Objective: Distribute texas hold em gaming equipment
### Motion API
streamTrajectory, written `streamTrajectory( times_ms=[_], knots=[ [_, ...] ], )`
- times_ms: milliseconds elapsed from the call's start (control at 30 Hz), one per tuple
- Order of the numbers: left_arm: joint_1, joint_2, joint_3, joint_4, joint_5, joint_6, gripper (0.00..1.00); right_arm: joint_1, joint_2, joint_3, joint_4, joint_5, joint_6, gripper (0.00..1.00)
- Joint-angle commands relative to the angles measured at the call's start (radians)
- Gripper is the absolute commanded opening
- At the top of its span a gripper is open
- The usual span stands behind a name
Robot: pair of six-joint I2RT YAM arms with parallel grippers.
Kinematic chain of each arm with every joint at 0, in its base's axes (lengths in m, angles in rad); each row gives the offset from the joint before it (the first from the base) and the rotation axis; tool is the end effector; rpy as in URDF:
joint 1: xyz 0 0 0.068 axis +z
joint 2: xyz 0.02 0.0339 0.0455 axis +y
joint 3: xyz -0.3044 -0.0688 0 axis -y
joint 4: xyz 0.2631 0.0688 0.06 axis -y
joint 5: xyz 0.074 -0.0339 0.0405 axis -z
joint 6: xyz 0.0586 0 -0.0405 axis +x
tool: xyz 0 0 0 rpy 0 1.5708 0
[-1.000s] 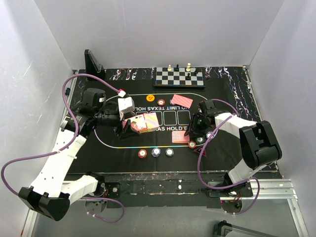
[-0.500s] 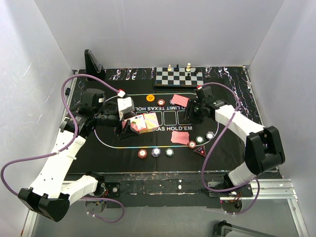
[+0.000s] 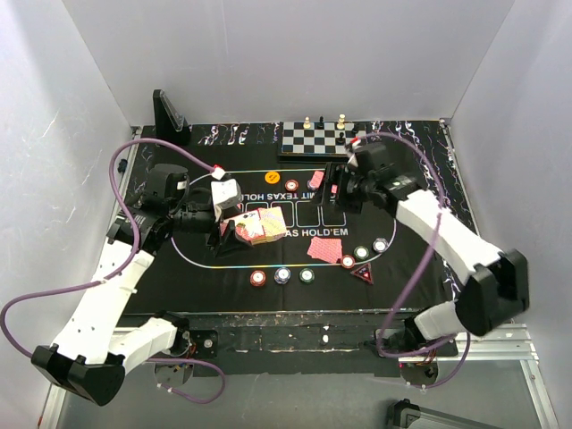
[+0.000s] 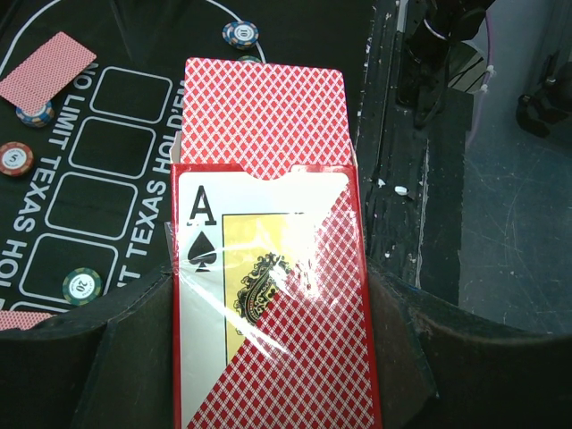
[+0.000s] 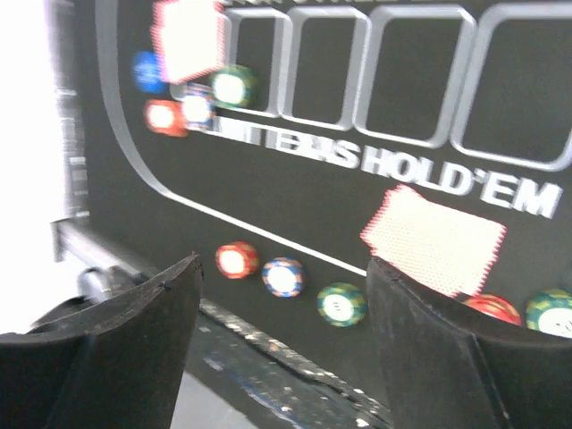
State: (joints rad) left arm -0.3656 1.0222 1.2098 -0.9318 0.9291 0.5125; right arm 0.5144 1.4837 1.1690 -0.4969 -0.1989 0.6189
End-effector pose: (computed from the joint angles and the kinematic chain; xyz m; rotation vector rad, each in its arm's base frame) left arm 0.1595 -0.1113 0.4074 1.2996 1.6906 -0.9738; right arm 0.3014 0.1836 0.2970 0.0312 2.5032 0.7463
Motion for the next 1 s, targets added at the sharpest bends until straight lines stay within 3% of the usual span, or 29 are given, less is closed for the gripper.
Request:
streamTrajectory(
  times_ms=[0, 267, 600, 967],
  knots=[
    [0.004, -0.042, -0.027, 0.03, 0.04, -0.002, 0.0, -0.004, -0.178, 0.119, 0.012, -0.16, 0.044, 0.83],
    [0.004, -0.045, -0.027, 0.036, 0.039, -0.005, 0.0, 0.03, -0.25, 0.06, 0.257, -0.433, 0.232, 0.86],
    [0.004, -0.033, -0.012, 0.045, 0.036, -0.008, 0.0, 0.176, -0.16, 0.095, 0.305, -0.441, 0.261, 0.88],
    [0.004, -0.016, -0.013, 0.091, 0.043, -0.038, 0.0, 0.216, -0.123, -0.061, 0.649, -0.533, 0.493, 0.9]
  ],
)
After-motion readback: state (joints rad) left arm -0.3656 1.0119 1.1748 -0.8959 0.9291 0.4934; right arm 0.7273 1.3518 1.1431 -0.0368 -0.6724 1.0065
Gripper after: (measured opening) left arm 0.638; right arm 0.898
